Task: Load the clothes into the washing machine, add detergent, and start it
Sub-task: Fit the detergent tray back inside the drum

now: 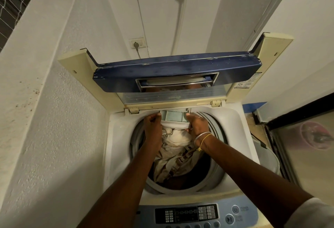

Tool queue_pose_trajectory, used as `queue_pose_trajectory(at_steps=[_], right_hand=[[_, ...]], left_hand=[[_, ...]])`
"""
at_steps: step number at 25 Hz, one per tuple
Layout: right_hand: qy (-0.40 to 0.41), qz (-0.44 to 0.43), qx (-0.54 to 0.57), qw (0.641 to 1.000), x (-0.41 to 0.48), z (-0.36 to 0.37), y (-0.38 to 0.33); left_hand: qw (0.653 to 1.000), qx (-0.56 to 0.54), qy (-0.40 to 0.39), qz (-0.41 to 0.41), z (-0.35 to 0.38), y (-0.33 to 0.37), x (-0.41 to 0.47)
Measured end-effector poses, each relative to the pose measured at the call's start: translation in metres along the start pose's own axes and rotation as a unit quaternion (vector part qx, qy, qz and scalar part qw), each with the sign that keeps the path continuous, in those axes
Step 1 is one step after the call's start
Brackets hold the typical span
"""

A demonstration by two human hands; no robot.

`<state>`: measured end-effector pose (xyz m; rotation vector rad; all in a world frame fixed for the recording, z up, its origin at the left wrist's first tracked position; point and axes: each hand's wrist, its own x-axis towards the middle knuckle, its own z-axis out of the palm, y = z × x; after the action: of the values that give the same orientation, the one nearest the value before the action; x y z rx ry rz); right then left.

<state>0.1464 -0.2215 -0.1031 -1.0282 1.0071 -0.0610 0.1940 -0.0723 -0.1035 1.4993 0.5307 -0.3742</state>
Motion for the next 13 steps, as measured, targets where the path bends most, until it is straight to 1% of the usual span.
queue_pose_trajectory(at_steps=[3, 4, 7, 10, 13], right_hand=[[0.011, -0.122, -0.111, 0.986, 0.000, 0.003, 0.007], [0.012, -0.145, -0.127, 0.981, 0.001, 0.004, 0.011], [0.010, -0.170, -0.104, 0.980, -0.005, 0.006, 0.013], [-0.005, -0.206, -0.137, 0.969, -0.004, 0.004, 0.016], [-0.017, -0.196, -0.149, 0.969, 0.000, -0.003, 0.017]], left_hand=[[1.000, 0.008, 0.001, 0.024, -0.001, -0.004, 0.000], [1.000, 0.010, 0.000, 0.028, -0.002, -0.004, 0.000], [0.999, 0.017, -0.012, 0.030, -0.004, -0.005, -0.001], [0.999, 0.029, -0.018, 0.035, -0.005, -0.006, -0.001], [0.999, 0.027, -0.022, 0.037, -0.006, -0.009, -0.003]])
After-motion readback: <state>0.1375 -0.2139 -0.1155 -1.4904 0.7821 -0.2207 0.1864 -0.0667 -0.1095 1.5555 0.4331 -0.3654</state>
